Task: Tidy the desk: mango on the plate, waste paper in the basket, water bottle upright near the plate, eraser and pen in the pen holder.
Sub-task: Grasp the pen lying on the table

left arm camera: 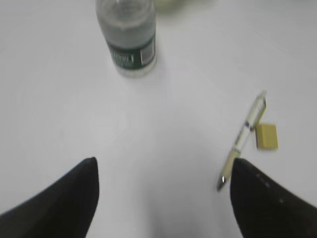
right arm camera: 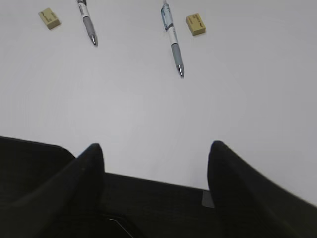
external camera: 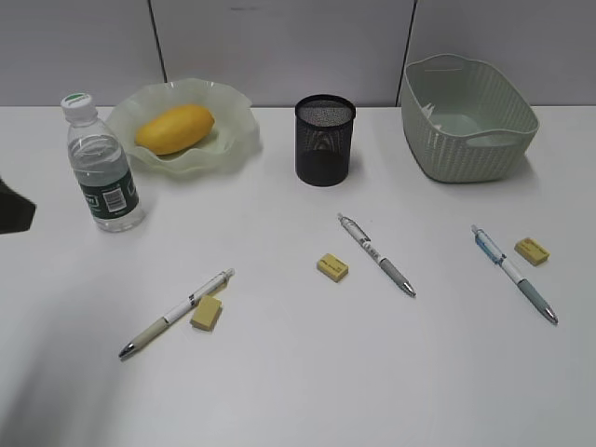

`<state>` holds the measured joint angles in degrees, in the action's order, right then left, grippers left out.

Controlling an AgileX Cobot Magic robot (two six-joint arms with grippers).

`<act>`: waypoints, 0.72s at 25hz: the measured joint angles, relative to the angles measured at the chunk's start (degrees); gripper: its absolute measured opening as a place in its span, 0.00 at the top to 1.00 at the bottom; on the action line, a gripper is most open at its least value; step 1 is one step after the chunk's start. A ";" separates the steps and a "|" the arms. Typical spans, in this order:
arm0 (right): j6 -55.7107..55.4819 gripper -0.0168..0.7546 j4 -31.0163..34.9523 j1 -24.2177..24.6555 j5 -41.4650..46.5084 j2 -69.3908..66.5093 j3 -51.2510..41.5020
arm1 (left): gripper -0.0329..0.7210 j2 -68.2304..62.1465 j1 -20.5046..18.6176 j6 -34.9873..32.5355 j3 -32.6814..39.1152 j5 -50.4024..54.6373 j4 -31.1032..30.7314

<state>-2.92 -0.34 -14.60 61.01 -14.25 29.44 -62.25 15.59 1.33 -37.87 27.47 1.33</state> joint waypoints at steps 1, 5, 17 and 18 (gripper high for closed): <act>0.00 0.31 0.00 0.00 0.00 0.00 0.00 | 0.13 1.25 0.00 0.00 -1.49 6.25 -0.16; 0.00 0.31 0.00 0.00 0.00 0.00 0.00 | 0.17 4.44 0.00 0.00 -6.20 25.36 -0.16; 0.00 0.31 0.00 0.00 0.00 0.00 0.00 | 0.23 22.05 0.00 0.00 -2.44 39.93 -0.38; 0.00 0.31 0.34 0.00 0.00 0.00 0.00 | 0.23 23.83 0.00 0.00 -1.30 39.59 -0.38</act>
<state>-2.92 0.00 -14.60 61.01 -14.25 29.44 -38.42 15.59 1.33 -39.18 67.05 0.95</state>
